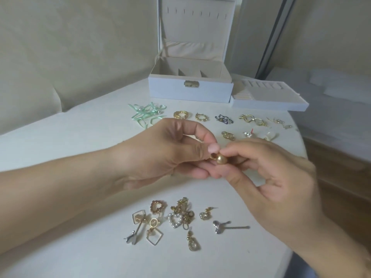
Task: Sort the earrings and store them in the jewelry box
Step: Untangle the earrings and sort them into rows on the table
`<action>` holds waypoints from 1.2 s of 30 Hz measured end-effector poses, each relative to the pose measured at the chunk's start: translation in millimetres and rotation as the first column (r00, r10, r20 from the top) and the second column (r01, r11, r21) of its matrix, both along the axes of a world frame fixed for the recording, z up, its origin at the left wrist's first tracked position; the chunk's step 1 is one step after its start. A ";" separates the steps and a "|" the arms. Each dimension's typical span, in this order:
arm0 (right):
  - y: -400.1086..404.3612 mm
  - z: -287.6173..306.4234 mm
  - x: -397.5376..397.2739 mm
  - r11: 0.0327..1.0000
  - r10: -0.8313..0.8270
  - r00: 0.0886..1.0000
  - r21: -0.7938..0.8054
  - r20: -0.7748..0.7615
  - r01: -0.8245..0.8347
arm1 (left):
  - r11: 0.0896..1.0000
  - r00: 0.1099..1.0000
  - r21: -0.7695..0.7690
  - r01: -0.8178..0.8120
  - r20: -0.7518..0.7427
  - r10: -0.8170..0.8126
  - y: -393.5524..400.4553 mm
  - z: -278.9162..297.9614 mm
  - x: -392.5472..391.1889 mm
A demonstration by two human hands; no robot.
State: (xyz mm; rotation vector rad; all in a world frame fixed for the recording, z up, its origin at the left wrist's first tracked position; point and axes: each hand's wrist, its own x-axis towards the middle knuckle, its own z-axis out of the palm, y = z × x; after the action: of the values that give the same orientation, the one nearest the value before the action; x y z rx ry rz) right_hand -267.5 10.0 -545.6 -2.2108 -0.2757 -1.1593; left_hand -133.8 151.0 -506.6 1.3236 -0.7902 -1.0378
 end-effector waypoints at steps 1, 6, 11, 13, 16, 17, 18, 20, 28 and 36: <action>0.5 1.0 0.8 0.999 -0.028 1.000 -0.047 0.010 0.028 | 1.000 0.999 -0.006 -0.006 -0.033 0.006 0.0 -0.8 0.1; -26.4 12.1 2.6 0.988 -0.101 0.992 0.108 -0.079 0.109 | 0.998 0.987 0.040 -0.055 0.155 0.049 -3.6 -3.6 4.1; -84.4 12.7 -2.8 0.858 -0.163 0.884 0.379 -0.437 0.346 | 0.996 0.704 0.019 -0.092 0.708 0.052 -1.8 -10.4 11.7; -91.4 4.1 -3.2 0.860 -0.159 0.796 0.314 -0.585 0.402 | 0.996 0.583 0.006 -0.085 0.811 0.045 -1.1 -15.4 12.5; -94.2 0.0 -0.8 0.878 -0.252 0.722 0.161 -0.644 0.450 | 0.997 0.472 0.016 -0.070 0.882 0.019 -0.5 -20.5 11.6; -95.2 1.3 0.7 0.881 -0.302 0.699 0.091 -0.648 0.465 | 0.998 0.449 0.025 -0.059 0.894 0.004 -0.5 -21.4 11.6; -96.3 2.7 1.9 0.880 -0.354 0.672 0.011 -0.650 0.474 | 0.998 0.426 0.037 -0.043 0.904 -0.015 0.0 -21.8 11.5; -96.8 4.8 4.0 0.868 -0.440 0.617 -0.132 -0.652 0.480 | 0.998 0.369 0.068 -0.001 0.927 -0.063 1.1 -21.6 11.5; -95.1 8.8 0.9 0.871 -0.397 0.598 -0.080 -0.696 0.485 | 0.979 0.194 0.150 0.139 0.965 -0.175 6.1 -10.7 10.4; -38.8 33.0 -27.1 0.979 -0.086 0.603 -0.179 -0.793 -0.095 | 0.956 0.103 0.228 0.187 0.963 -0.250 23.0 -4.3 17.5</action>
State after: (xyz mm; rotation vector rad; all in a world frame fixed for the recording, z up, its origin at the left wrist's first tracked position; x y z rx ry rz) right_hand -294.6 -28.8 -512.6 -2.6606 -0.0040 -0.0167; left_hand -116.3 173.9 -510.9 1.9621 -2.0692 -0.1607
